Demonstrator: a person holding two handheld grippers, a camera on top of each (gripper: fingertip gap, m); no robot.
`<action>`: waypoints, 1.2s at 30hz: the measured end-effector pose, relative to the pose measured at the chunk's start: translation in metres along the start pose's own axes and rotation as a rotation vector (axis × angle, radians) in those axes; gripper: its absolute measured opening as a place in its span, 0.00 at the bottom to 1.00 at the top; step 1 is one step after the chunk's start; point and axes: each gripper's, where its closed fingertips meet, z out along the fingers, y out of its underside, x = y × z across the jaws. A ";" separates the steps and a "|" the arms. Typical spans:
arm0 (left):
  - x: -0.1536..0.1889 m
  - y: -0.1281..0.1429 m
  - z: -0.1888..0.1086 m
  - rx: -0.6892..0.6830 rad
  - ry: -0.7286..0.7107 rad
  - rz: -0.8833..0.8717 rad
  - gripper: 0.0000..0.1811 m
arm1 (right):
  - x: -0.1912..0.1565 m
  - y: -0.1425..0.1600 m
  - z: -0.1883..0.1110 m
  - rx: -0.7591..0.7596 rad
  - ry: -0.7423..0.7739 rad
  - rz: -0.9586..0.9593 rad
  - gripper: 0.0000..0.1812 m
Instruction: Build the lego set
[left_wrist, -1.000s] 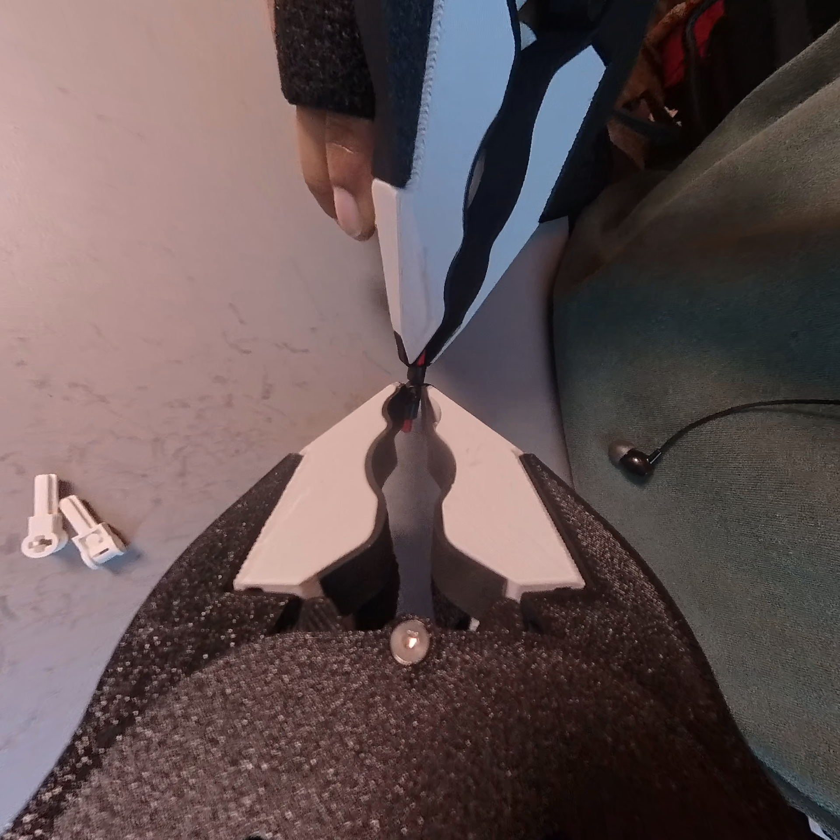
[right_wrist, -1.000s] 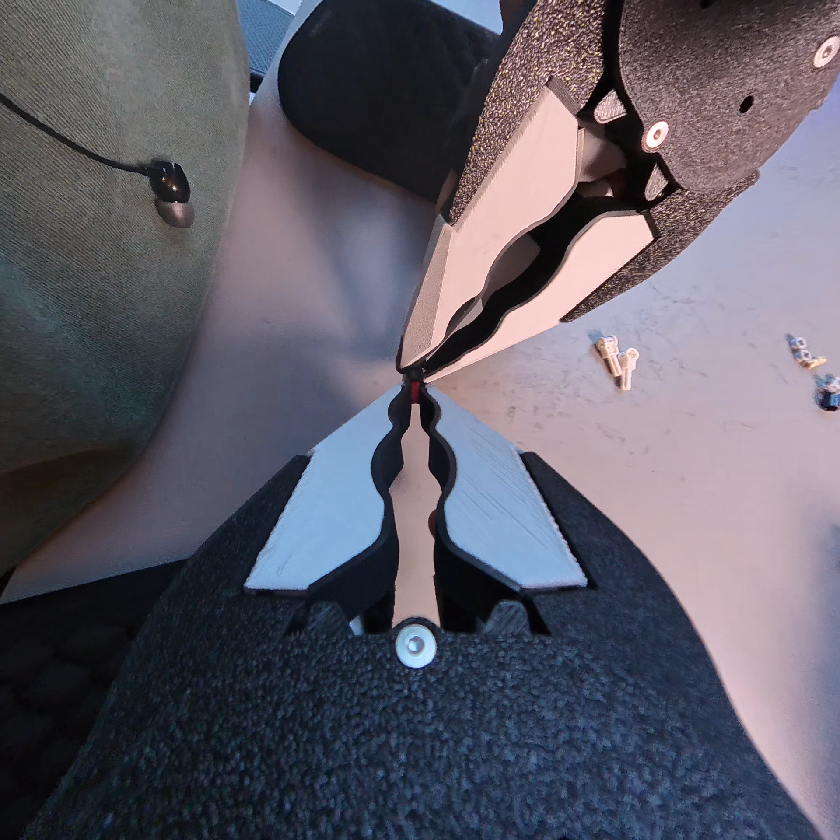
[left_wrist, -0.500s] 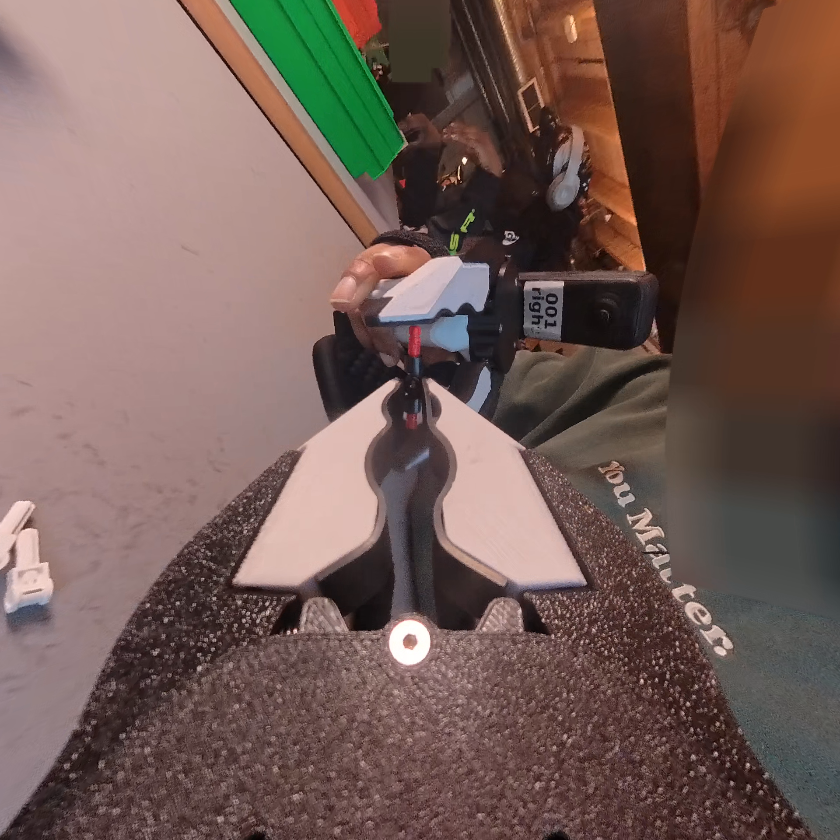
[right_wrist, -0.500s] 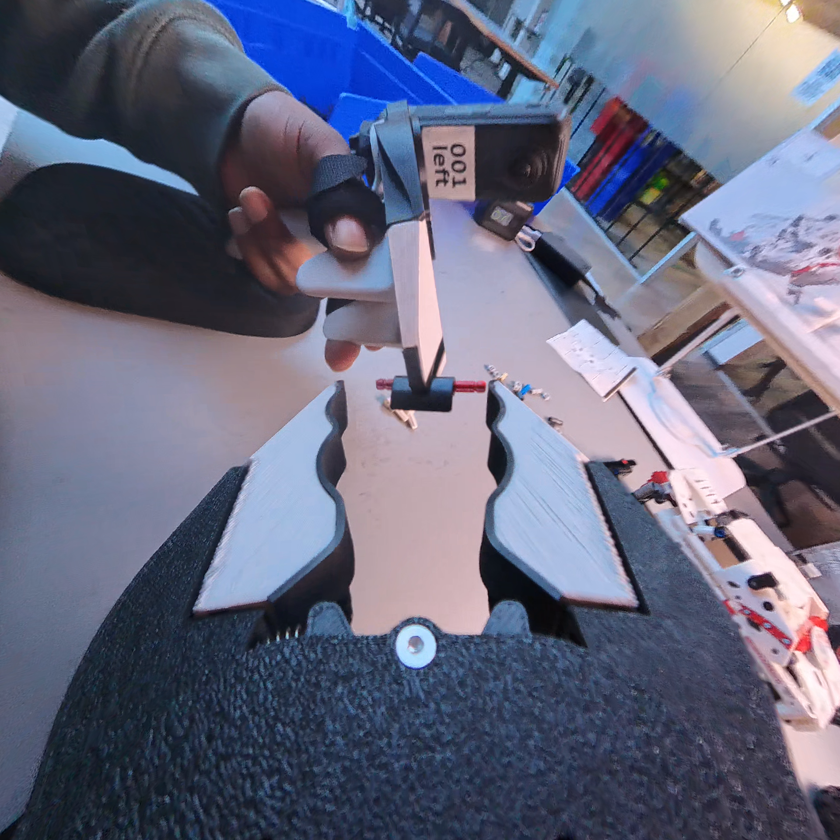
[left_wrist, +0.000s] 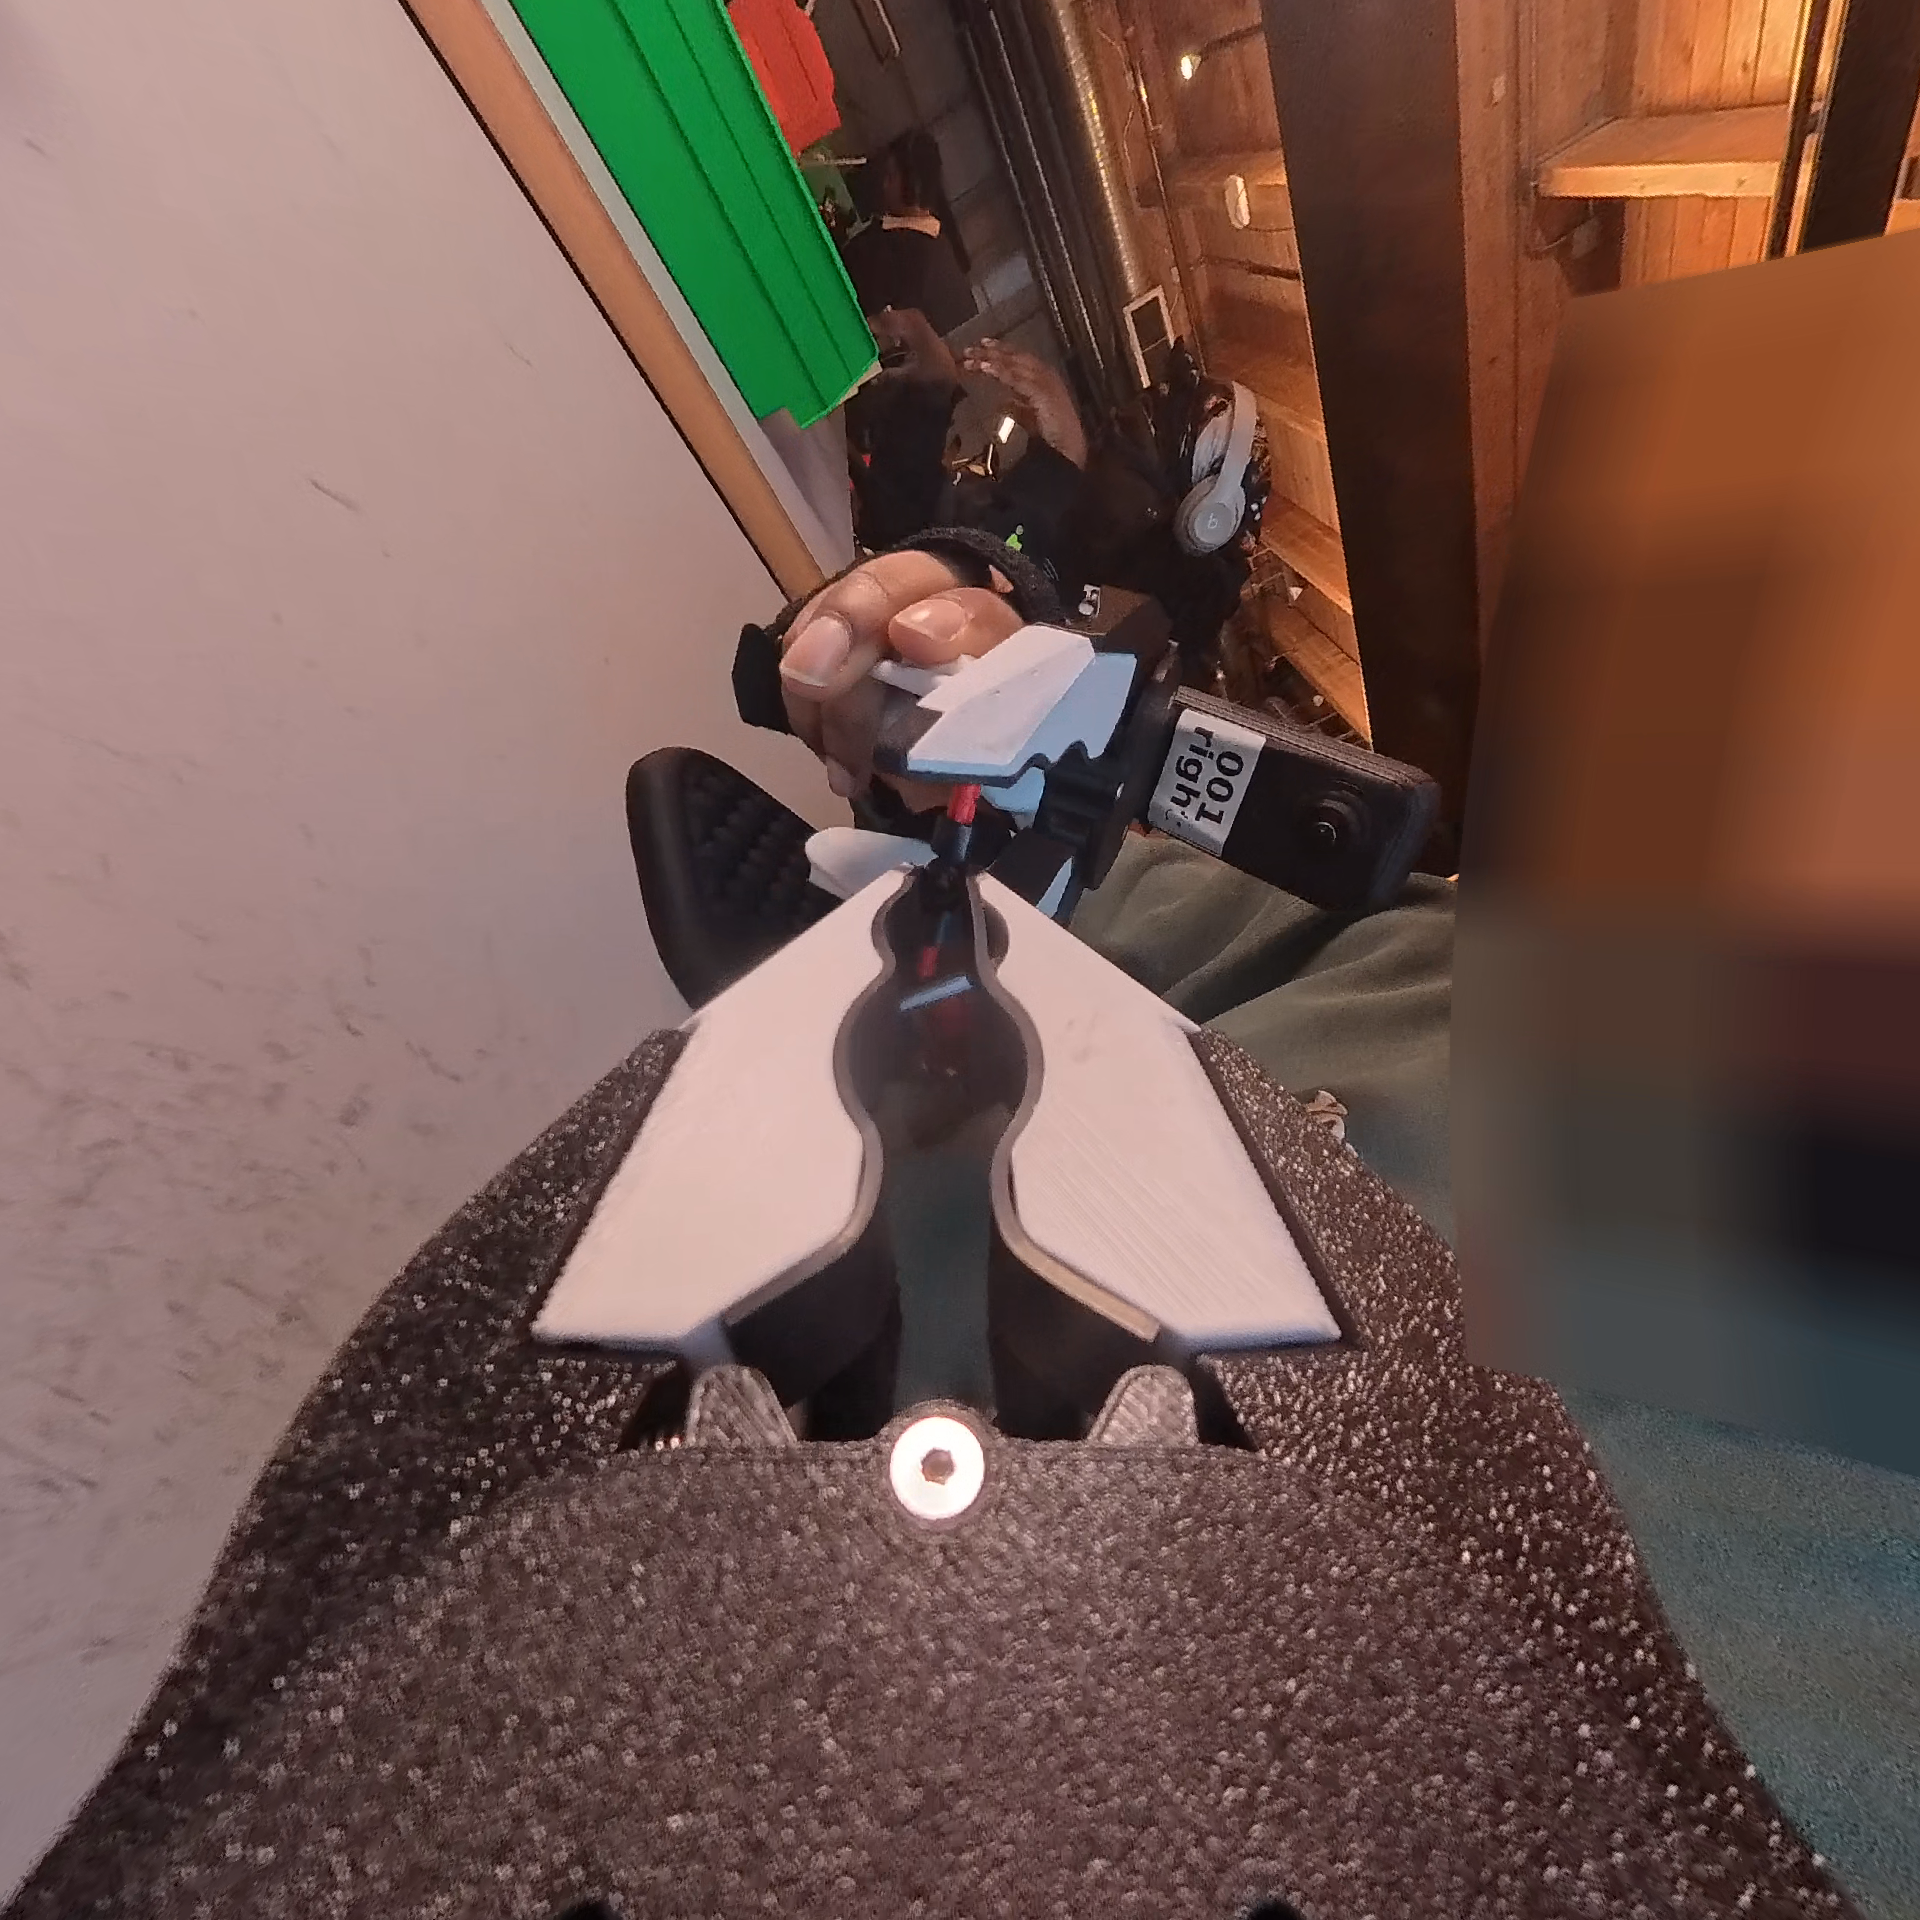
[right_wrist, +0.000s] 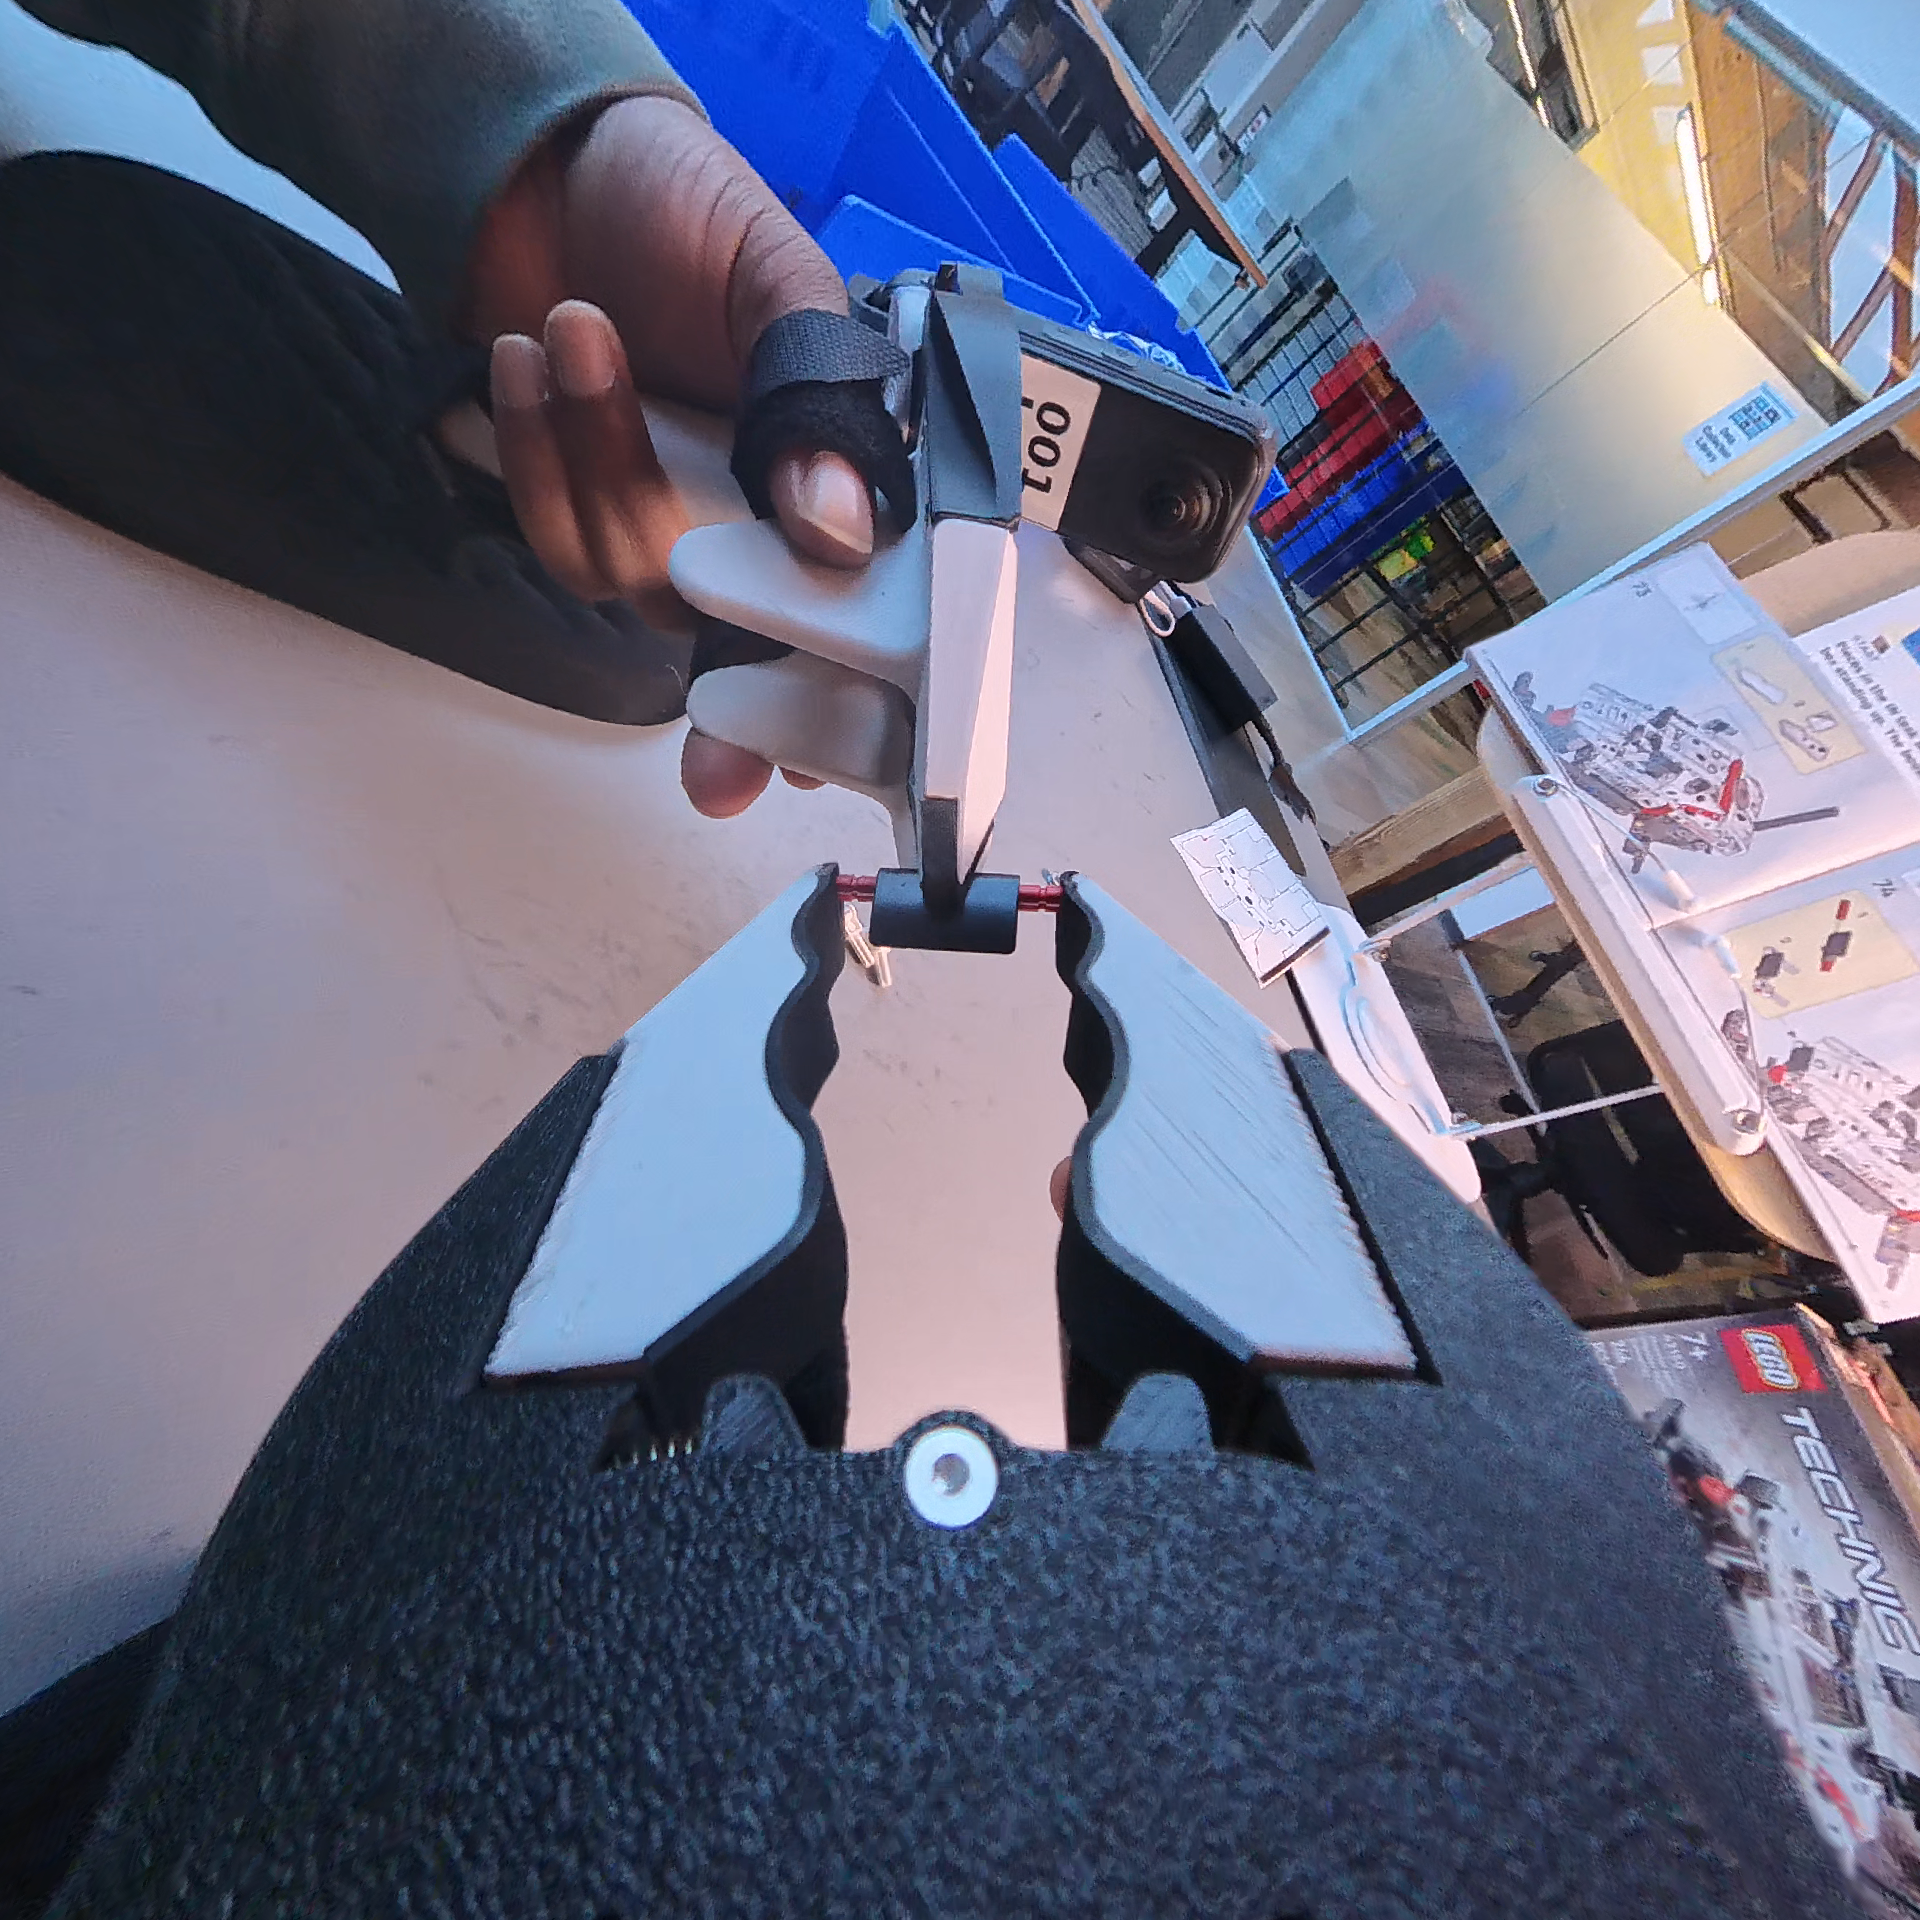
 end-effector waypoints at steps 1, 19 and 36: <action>-0.001 0.001 0.000 -0.001 0.001 -0.007 0.02 | -0.001 0.000 0.000 -0.005 -0.004 -0.008 0.22; -0.069 0.009 -0.043 -0.337 -0.358 0.183 0.03 | -0.020 0.047 0.013 -0.067 -0.207 0.266 0.24; -0.088 0.000 -0.079 -0.397 -0.643 0.662 0.35 | -0.015 0.074 0.059 -0.227 -0.373 0.250 0.10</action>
